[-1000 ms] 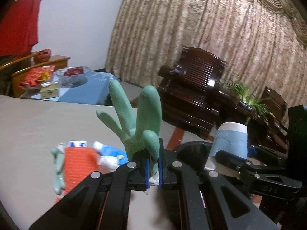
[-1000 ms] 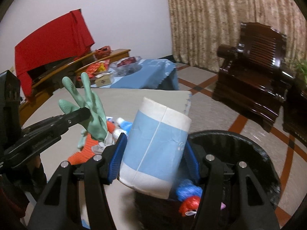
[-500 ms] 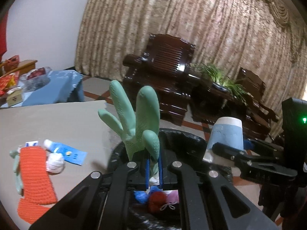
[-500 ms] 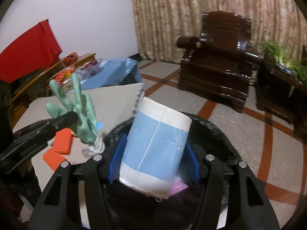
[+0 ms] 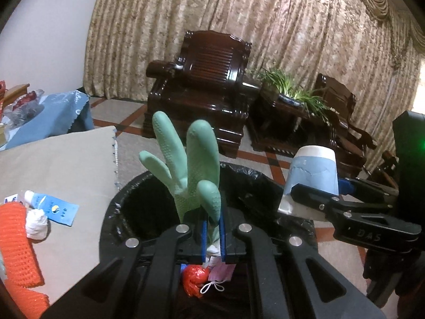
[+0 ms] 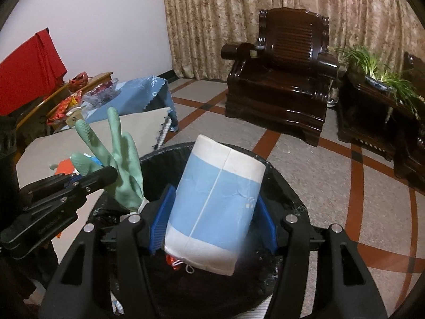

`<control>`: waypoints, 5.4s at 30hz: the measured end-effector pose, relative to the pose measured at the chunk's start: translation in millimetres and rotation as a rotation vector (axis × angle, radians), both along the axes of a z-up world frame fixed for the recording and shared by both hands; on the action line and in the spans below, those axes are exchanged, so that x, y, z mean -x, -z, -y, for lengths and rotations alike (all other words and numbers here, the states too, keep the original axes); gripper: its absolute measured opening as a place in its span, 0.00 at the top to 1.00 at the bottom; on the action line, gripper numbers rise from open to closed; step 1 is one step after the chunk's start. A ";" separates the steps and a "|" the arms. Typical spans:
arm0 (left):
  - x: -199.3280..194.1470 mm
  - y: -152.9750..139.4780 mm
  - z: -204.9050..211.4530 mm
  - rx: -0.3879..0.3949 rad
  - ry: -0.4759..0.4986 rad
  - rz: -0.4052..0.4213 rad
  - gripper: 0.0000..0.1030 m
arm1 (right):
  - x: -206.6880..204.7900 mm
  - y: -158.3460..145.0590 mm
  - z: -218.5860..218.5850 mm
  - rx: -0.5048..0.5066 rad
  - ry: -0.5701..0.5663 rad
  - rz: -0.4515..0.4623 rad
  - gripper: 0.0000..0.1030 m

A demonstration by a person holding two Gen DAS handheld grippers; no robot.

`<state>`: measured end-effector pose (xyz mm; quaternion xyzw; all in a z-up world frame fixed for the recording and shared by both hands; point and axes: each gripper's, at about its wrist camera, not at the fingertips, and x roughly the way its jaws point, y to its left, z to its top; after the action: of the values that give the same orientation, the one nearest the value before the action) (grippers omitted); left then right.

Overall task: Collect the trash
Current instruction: 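Carry the glove and the paper cup over the trash bin with both tools, then open both tools to drop the green glove and paper cup into the bin, then move both tools back over the table toward the orange foam nets, then grasp an orange foam net with the right tool and lift it, then grasp the second green glove with the left tool and lift it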

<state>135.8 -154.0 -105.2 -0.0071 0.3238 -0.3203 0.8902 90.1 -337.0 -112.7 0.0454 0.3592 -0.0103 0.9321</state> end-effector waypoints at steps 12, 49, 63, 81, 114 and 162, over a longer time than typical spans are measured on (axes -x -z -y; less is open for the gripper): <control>2.7 5.0 -26.0 -0.023 -0.048 -0.009 0.33 | 0.2 10.5 -8.2 0.046 0.018 -0.027 0.08; 33.4 19.7 -308.8 -0.150 -0.682 0.048 0.09 | -66.4 4.0 -246.9 -0.008 -0.417 0.050 0.05; 28.8 52.8 -356.1 -0.177 -0.737 -0.015 0.09 | -98.5 66.9 -328.9 0.018 -0.474 -0.049 0.15; 17.8 66.8 -374.0 -0.180 -0.750 -0.055 0.09 | -116.5 112.7 -366.2 -0.004 -0.537 -0.202 0.51; -6.1 41.0 -337.0 -0.153 -0.701 -0.001 0.10 | -118.6 36.8 -324.8 -0.062 -0.543 -0.056 0.87; -18.4 15.4 -314.1 -0.050 -0.615 -0.027 1.00 | -111.7 7.2 -301.0 -0.099 -0.559 -0.029 0.87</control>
<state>154.3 160.0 -120.6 -0.0870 0.3259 -0.0279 0.9410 201.8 -36.0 -119.8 -0.0102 0.3710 0.2637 0.8903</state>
